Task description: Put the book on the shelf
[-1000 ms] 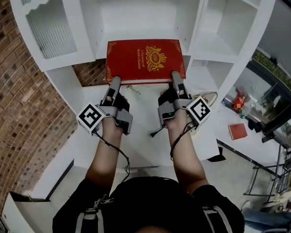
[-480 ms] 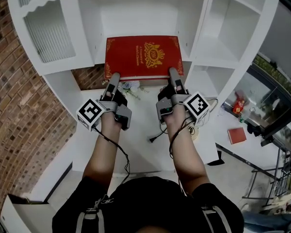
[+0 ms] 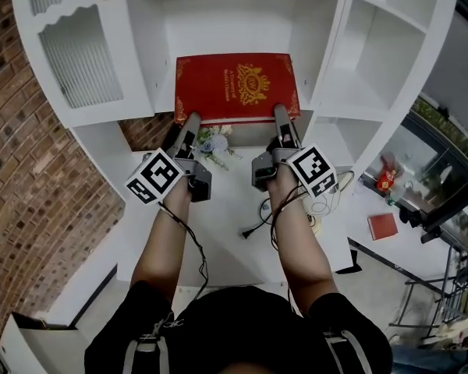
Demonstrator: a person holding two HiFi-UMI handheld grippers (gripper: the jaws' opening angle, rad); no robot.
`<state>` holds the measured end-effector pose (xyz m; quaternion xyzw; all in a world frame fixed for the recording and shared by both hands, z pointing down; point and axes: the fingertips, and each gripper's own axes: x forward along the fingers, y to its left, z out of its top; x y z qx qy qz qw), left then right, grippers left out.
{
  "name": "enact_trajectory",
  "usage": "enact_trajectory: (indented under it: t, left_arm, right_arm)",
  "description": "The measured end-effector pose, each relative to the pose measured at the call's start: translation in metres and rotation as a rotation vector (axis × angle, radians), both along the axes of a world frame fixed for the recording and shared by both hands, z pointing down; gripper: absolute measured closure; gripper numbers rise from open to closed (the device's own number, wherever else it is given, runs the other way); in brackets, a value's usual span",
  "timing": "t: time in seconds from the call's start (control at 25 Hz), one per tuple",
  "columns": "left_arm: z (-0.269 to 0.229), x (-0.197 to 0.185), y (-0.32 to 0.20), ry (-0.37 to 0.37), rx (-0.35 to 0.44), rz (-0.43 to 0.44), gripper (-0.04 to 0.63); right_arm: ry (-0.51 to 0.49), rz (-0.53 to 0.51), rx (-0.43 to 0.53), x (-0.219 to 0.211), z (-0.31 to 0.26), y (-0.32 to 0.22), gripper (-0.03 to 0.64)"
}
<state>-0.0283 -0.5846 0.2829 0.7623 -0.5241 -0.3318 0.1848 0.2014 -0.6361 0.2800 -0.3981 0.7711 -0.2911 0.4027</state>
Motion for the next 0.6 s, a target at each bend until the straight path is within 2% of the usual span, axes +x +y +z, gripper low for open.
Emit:
enact_trajectory:
  t: [0.08,0.2,0.44,0.6]
  left_arm:
    - [-0.007,0.000,-0.002,-0.114,0.028,-0.064,0.276]
    - [-0.017,-0.001,-0.006,-0.213,0.065,-0.132,0.276]
    - [-0.043,-0.003,-0.007,-0.493,0.144,-0.326,0.275]
    - [-0.050,-0.004,-0.014,-0.532,0.145,-0.337,0.276]
  right_arm:
    - [0.065,0.060,0.020,0.003,-0.005,-0.004,0.286]
    - [0.196,0.171,0.068,0.008,-0.016,-0.007,0.270]
    - [0.535,0.392,0.206,0.006,-0.043,-0.006,0.264]
    - [0.645,0.435,0.257,0.001,-0.053,-0.009,0.266]
